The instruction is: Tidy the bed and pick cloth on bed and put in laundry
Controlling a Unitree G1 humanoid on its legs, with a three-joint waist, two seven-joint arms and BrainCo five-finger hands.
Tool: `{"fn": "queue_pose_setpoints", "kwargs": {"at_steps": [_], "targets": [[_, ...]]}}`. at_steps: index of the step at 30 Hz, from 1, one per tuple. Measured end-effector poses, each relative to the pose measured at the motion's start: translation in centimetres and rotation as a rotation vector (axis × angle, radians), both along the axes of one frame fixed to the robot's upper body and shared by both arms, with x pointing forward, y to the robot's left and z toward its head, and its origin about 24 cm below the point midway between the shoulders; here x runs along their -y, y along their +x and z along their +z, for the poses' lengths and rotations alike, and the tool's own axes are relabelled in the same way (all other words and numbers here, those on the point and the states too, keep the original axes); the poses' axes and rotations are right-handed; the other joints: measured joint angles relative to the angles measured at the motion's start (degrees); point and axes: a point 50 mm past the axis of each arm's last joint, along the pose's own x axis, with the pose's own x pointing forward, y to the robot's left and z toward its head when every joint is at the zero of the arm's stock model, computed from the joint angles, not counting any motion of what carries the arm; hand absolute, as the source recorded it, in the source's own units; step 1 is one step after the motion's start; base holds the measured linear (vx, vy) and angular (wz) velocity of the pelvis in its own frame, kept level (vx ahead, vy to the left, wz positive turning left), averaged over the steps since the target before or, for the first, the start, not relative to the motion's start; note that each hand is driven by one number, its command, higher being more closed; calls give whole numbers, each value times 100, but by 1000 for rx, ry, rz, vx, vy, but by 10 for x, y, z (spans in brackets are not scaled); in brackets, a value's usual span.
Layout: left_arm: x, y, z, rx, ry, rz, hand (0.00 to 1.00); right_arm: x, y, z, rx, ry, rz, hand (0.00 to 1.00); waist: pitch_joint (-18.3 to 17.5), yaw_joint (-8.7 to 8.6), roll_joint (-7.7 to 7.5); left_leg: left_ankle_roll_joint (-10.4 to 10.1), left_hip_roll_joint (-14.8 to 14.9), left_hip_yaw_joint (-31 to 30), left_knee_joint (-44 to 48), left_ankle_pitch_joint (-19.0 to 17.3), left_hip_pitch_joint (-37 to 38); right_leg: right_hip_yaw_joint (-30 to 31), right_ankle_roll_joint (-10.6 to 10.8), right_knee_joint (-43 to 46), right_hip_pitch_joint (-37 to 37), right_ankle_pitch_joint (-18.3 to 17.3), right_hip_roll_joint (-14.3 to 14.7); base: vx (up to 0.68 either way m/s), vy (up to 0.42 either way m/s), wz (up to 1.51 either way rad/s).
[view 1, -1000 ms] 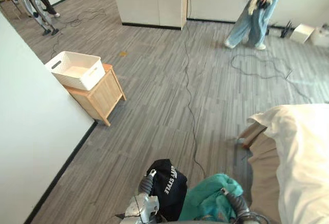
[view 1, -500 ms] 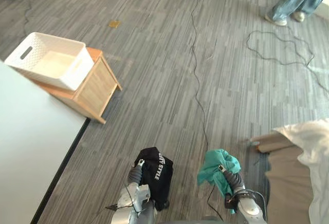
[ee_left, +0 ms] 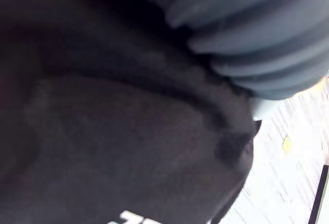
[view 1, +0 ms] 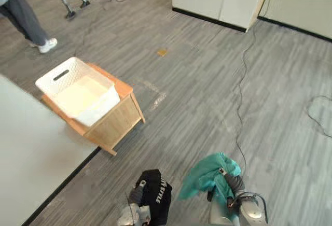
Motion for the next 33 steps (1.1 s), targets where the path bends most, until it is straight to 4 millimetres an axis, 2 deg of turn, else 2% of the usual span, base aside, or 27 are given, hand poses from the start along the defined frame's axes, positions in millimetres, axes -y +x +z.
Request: {"fn": "queue_pose_setpoints", "kwargs": {"at_steps": [1,2,3,4,5,6,7,8,10,12,13,14,15,17,19,20,22,23,24,26,27,28,29,30,31,32,33], "targets": [[3,2,1,6,-15,7,100,2,3,1,8,-4,-4,100,9,44,10,296,189,-29,789,649,-336,-45,-187,245,69,-351,164,909,-715,-28],[5,2,1,6,-26,10,100,-2,1,0,-1,3,10,100,23,74,83,1166,669,-21,2147,2017,-946,-203,-358,-25,592,-616,492,777,-587,-33],[5,2,1,10,-30,11,100,-6,2,-1,0,10,22,100,65,113,80,1285,852,-35,2831,2075,-1220,-263,-413,-209,861,-660,616,769,-452,-47],[5,4,2,20,-48,20,100,-5,3,0,4,7,19,100,140,212,143,1340,965,-204,4363,1548,-1774,-269,-593,-605,1495,-763,911,677,-318,-47],[5,3,2,21,-60,24,100,-5,3,0,5,5,18,100,192,270,77,1367,846,-319,4994,1153,-2058,-247,-654,-821,1862,-805,1007,647,-277,-48],[5,3,2,22,-68,32,100,-5,3,1,6,4,19,100,213,284,23,1344,621,-364,5364,843,-2343,-227,-696,-1062,2209,-846,1056,568,-243,-32],[5,4,5,37,-76,41,100,-5,7,2,18,1,26,100,221,311,-61,1341,156,-264,5445,445,-2841,-126,-722,-1438,2657,-913,1093,559,-187,-39],[4,6,8,57,-79,44,100,-4,9,4,25,-7,37,100,219,400,-65,1238,-169,-132,5160,149,-3233,-9,-724,-1738,2921,-919,1136,653,-160,-53],[4,11,14,92,-85,52,100,-2,11,5,28,-19,49,100,220,590,-67,1074,-618,176,3982,-123,-3698,134,-677,-2117,3312,-946,1158,577,-56,-48],[4,12,16,109,-94,57,100,1,10,4,19,-22,48,100,216,580,-65,1058,-851,716,2644,-105,-3872,14,-536,-2352,3666,-1029,1140,556,13,6],[4,12,16,113,-105,56,100,3,10,4,15,-30,50,100,218,572,-70,1082,-876,1505,1824,-59,-3890,-154,-401,-2508,3949,-1168,1130,719,92,61],[5,13,16,114,-111,49,100,7,9,4,14,-38,39,100,193,543,-131,1538,-920,2605,1061,232,-3796,-440,-217,-2602,4263,-1408,1095,727,107,66],[5,12,16,112,-112,49,100,8,7,3,9,-39,33,100,157,567,-197,1856,-934,2934,1007,377,-3725,-495,-137,-2581,4342,-1510,1055,608,98,63],[5,11,13,91,-117,51,100,10,3,0,-10,-41,26,100,3,524,-390,2531,-1115,3520,1163,-28,-3595,-846,144,-2028,4375,-1755,866,590,120,101],[5,14,14,96,-125,60,100,6,-1,-8,-47,-25,20,100,-36,572,-566,2504,-1466,3051,970,-229,-3330,-922,345,-188,3928,-1739,467,814,212,150],[3,13,14,92,-127,68,100,2,-2,-10,-52,-10,15,100,-35,538,-723,2426,-1640,2683,915,-323,-3113,-785,650,1202,3525,-1501,243,676,129,142],[-3,11,13,78,-113,75,100,-5,-1,-11,-49,10,16,100,-33,509,-790,2217,-1793,2074,728,-460,-2573,-590,590,2825,3107,-1600,154,605,15,142],[-5,10,12,72,-104,78,100,-6,-1,-10,-47,15,15,100,-29,496,-774,2190,-1815,1897,618,-465,-2351,-600,537,3050,3029,-1642,137,652,-59,154],[-7,6,10,61,-91,83,100,-8,-1,-10,-40,19,16,100,-45,423,-681,2127,-1841,1441,345,-430,-1875,-647,344,3142,2812,-1753,103,631,-118,156],[-8,6,10,64,-88,85,100,-7,-1,-8,-27,13,13,100,-63,332,-610,2043,-1804,971,137,-380,-1497,-603,78,2760,2344,-1909,35,650,-216,164],[-8,6,10,62,-77,82,100,-6,0,-7,-23,12,9,100,-58,241,-535,2039,-1713,577,127,-378,-1382,-399,24,2034,1915,-1943,41,543,-292,148],[-7,7,10,62,-71,75,100,-5,1,-6,-17,11,5,100,-50,231,-510,2019,-1634,366,125,-382,-1328,-152,49,1441,1690,-1920,85,523,-325,155],[-6,7,10,64,-60,64,100,-3,0,-6,-21,9,-2,100,-58,232,-471,1884,-1515,191,123,-380,-1275,156,133,654,1518,-1788,168,517,-428,147],[-6,7,10,61,-47,53,100,0,-3,-7,-26,8,-19,100,-63,214,-452,1597,-1336,-75,108,-427,-1192,626,257,-681,1403,-1314,231,526,-455,142],[-7,6,8,55,-33,42,100,1,-5,-7,-27,8,-28,100,-63,220,-459,1408,-1250,-218,71,-516,-1105,904,352,-1265,1358,-988,206,782,-717,184],[-14,1,4,31,8,21,100,2,-10,-7,-27,13,-50,100,-84,217,-594,790,-1071,-506,-133,-784,-825,1326,436,-2150,1378,-587,34,469,-442,125],[-15,0,4,28,13,20,100,1,-11,-7,-28,15,-53,100,-92,214,-622,732,-1056,-531,-160,-805,-785,1354,449,-2165,1373,-620,6,590,-597,143]]}}
